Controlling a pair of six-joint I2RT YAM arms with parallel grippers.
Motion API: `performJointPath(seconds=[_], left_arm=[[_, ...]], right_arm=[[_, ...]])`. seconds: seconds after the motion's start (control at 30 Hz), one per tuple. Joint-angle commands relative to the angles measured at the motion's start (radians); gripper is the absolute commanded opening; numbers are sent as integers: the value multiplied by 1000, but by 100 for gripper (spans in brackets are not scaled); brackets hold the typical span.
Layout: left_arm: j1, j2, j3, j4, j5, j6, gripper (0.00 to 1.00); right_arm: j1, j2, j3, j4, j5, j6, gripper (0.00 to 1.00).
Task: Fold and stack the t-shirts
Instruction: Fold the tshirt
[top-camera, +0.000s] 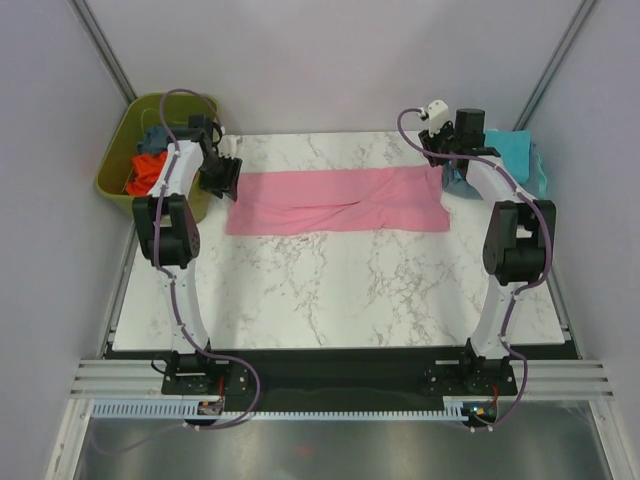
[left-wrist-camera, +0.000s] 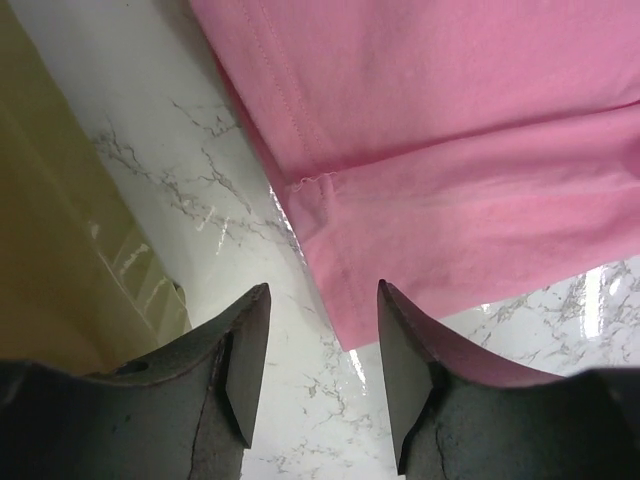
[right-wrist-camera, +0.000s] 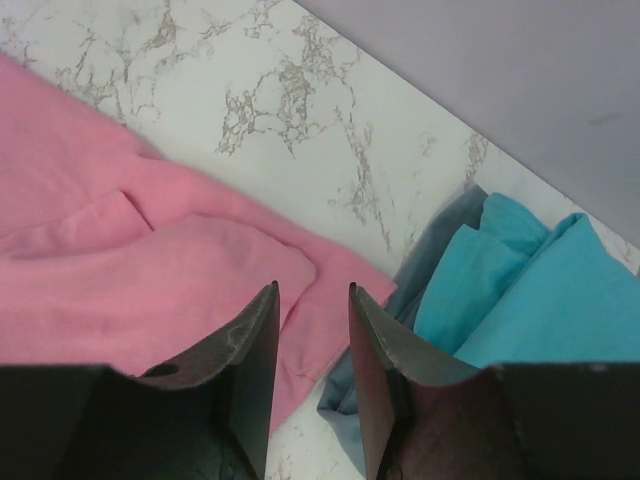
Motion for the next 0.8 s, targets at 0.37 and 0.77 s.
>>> performJointPath(seconds=[0.37,0.77], left_arm=[[-84,-268,-154,29,112,-33,56],[-119,-154,-208,63,-60,-38,57]], right_arm=[[-3,-207,-160,-121,-73,358,58],[-3,-115,-203,-130,-240,455,59]])
